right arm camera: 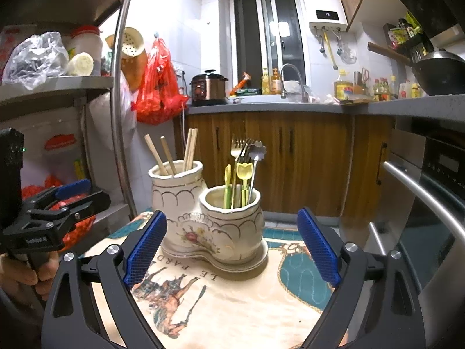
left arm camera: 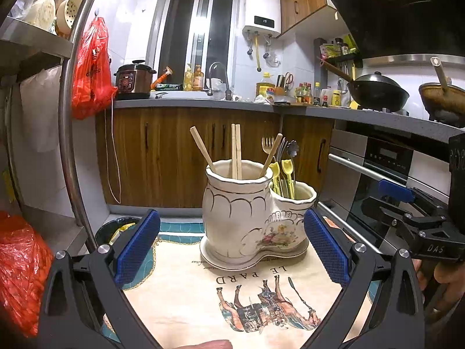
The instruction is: Organize utensils
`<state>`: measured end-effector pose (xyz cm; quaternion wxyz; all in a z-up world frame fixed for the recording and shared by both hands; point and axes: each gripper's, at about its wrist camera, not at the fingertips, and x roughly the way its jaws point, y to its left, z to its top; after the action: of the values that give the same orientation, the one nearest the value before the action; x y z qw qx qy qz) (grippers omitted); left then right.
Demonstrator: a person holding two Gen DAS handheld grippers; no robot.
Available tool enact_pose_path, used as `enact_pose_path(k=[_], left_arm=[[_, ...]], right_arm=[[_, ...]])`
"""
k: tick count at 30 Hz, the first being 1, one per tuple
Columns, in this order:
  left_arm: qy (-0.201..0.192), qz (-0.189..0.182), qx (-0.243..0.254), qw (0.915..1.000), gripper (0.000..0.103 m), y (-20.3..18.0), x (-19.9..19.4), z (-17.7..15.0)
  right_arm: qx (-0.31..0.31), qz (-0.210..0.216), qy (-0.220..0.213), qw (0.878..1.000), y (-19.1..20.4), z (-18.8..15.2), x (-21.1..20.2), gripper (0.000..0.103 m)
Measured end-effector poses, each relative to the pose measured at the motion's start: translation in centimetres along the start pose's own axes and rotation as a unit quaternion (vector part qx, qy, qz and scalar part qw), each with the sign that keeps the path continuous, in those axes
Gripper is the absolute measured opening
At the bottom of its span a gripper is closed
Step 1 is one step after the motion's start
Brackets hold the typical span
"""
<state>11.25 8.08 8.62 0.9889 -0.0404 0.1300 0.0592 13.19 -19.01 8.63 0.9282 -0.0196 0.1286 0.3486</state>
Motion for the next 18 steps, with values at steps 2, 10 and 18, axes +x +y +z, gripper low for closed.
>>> enact_pose_path(k=[2, 10, 18], left_arm=[[0.000, -0.001, -0.003, 1.0000, 0.098, 0.06, -0.01, 0.01], [-0.001, -0.004, -0.003, 1.0000, 0.098, 0.06, -0.16, 0.20], [-0.002, -0.007, -0.004, 1.0000, 0.098, 0.27, -0.20, 0.25]], right_arm=[[0.000, -0.003, -0.003, 1.000, -0.01, 0.02, -0.07, 0.091], [-0.002, -0.004, -0.004, 1.000, 0.09, 0.00, -0.25, 0.092], [-0.003, -0.004, -0.006, 1.000, -0.06, 0.08, -0.22, 0.096]])
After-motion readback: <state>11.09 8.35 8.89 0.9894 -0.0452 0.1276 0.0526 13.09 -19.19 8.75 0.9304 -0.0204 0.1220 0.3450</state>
